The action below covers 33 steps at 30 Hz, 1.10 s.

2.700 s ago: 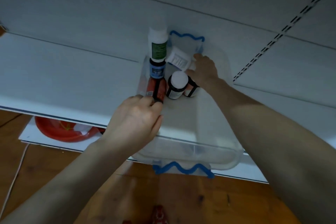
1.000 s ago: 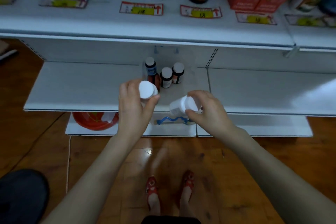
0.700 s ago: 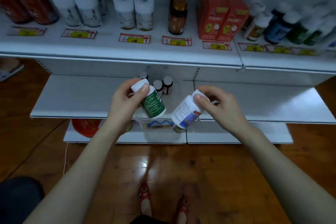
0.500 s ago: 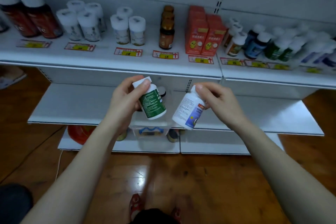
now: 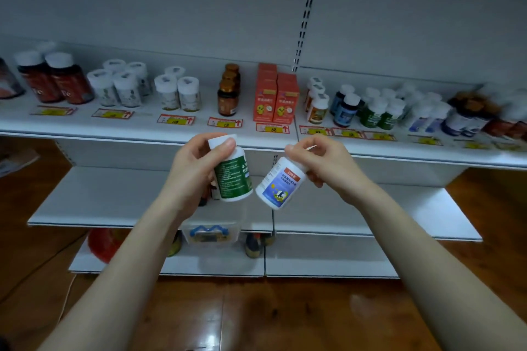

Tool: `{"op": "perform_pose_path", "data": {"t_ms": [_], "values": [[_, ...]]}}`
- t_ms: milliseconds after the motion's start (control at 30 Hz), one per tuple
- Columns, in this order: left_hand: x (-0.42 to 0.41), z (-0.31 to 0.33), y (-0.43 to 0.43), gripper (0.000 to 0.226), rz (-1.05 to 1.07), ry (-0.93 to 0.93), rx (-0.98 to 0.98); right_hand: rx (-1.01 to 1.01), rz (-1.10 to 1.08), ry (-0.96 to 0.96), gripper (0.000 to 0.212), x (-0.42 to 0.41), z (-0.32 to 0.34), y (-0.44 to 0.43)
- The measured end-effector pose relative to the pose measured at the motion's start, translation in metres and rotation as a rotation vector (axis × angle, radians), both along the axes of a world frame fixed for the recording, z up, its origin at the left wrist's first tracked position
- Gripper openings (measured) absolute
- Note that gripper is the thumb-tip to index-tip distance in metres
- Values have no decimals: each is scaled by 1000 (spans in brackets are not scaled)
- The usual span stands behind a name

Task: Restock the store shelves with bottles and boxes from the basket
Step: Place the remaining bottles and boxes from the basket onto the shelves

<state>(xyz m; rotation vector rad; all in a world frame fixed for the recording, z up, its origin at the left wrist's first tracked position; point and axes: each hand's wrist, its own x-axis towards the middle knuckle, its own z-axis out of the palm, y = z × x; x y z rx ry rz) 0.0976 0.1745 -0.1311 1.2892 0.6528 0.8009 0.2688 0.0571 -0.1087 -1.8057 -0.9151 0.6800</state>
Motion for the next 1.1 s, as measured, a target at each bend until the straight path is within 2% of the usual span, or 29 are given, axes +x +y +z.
{"op": "perform_pose_path", "data": {"t_ms": [167, 367, 467, 533, 700, 833, 1100], "values": [[31, 2, -26, 27, -40, 33, 71, -4, -21, -39, 15, 22, -1, -34], [85, -1, -44, 17, -160, 79, 193, -33, -204, -56, 14, 72, -7, -74], [114, -6, -45, 38, -255, 92, 193, -33, -315, -55, 9, 101, -8, -92], [135, -7, -44, 44, -295, 99, 200, -27, -384, -62, 7, 121, -8, -102], [197, -8, -36, 22, -378, 61, 208, -30, -529, -95, 12, 164, -4, -120], [244, -13, -42, 31, -476, 63, 199, 6, -625, -107, 14, 193, -2, -135], [319, -17, -57, 23, -571, 112, 236, 40, -718, -73, 12, 256, -11, -157]]}}
